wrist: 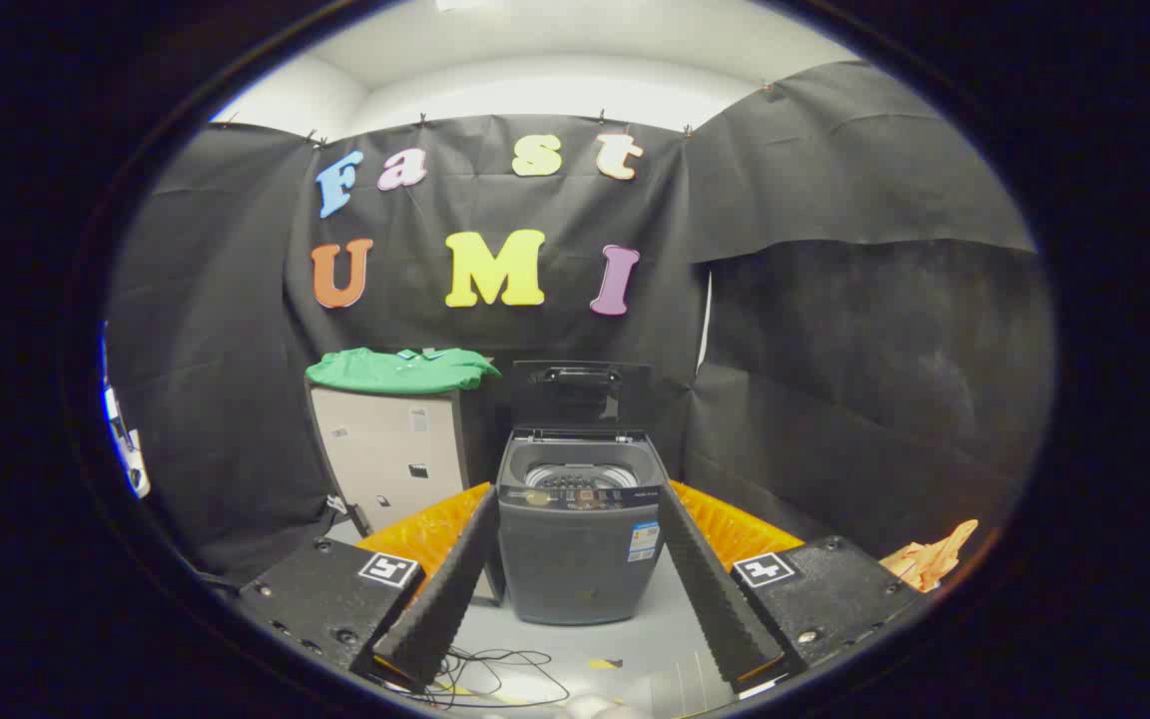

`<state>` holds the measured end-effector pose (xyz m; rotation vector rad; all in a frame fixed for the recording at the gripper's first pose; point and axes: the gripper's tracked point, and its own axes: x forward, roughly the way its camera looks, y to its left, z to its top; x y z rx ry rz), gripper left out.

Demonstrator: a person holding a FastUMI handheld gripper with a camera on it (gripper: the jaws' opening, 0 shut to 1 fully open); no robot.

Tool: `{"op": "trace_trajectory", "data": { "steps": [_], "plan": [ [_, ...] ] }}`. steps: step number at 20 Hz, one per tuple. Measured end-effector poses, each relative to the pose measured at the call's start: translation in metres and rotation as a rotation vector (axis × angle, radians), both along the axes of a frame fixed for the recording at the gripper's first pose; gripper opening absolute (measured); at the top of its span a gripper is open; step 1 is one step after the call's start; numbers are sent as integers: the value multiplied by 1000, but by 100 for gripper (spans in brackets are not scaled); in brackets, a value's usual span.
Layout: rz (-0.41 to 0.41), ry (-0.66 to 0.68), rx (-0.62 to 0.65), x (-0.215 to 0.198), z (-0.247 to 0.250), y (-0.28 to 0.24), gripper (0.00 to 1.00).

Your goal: Put the clothes into the washing machine and then close the washing machine lid.

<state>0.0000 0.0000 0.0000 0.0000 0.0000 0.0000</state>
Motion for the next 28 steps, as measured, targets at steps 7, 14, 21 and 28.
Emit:
{"op": "trace_trajectory", "data": {
  "steps": [7,14,21,28],
  "plan": [
    [-4,-1,0,8,1,8,100],
    [-6,9,10,19,0,9,100],
    [-16,-4,24,39,23,14,100],
    [7,-39,50,96,92,46,100]
  ]
}}
